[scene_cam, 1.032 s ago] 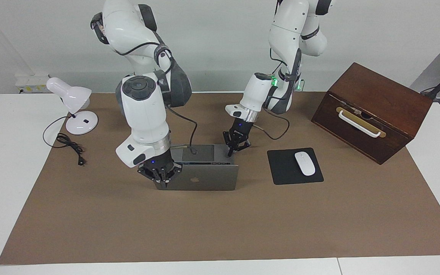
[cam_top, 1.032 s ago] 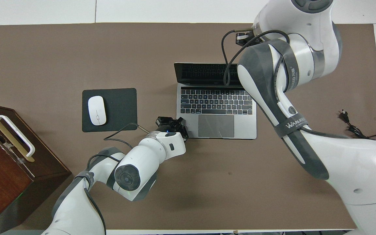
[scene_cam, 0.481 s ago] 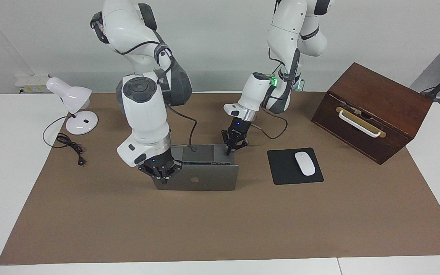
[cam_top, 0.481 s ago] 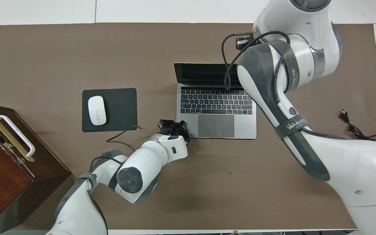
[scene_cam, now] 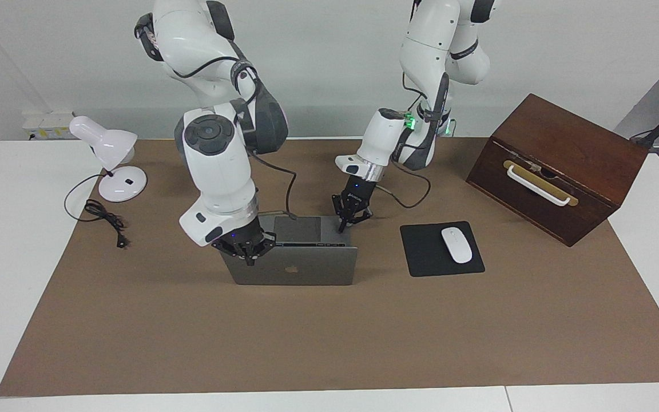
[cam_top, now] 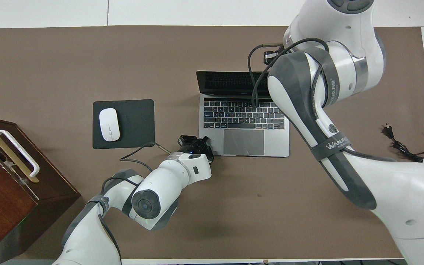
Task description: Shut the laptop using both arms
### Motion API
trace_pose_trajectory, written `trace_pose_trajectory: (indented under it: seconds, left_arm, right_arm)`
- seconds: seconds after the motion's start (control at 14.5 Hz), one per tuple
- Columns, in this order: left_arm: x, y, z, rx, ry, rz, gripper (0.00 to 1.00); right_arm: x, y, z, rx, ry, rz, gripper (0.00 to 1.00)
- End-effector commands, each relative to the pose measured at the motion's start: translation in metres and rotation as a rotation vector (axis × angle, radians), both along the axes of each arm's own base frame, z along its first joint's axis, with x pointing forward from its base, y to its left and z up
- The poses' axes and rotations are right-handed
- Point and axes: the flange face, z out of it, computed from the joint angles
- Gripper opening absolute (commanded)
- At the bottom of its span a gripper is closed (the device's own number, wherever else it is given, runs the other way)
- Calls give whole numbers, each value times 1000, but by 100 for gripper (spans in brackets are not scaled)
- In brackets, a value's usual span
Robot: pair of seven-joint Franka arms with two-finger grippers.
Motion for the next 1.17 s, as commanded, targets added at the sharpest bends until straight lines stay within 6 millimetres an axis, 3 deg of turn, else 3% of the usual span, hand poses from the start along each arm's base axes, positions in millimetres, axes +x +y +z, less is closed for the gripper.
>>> trace_pose_trajectory:
  seconds: [0.0,0.48,1.1]
  left_arm:
    - [-18,11,-17,37,30,-10,0]
    - [-26,16,-25,52,47,-14,0]
    - [-26,17,-26,54,47,-13,0]
  right_arm:
    - [-12,-3,2,12,39,-8,0]
    - [-37,0,-6,65,195,-19,0]
    - [-85,-2,-56,72,260,-32,0]
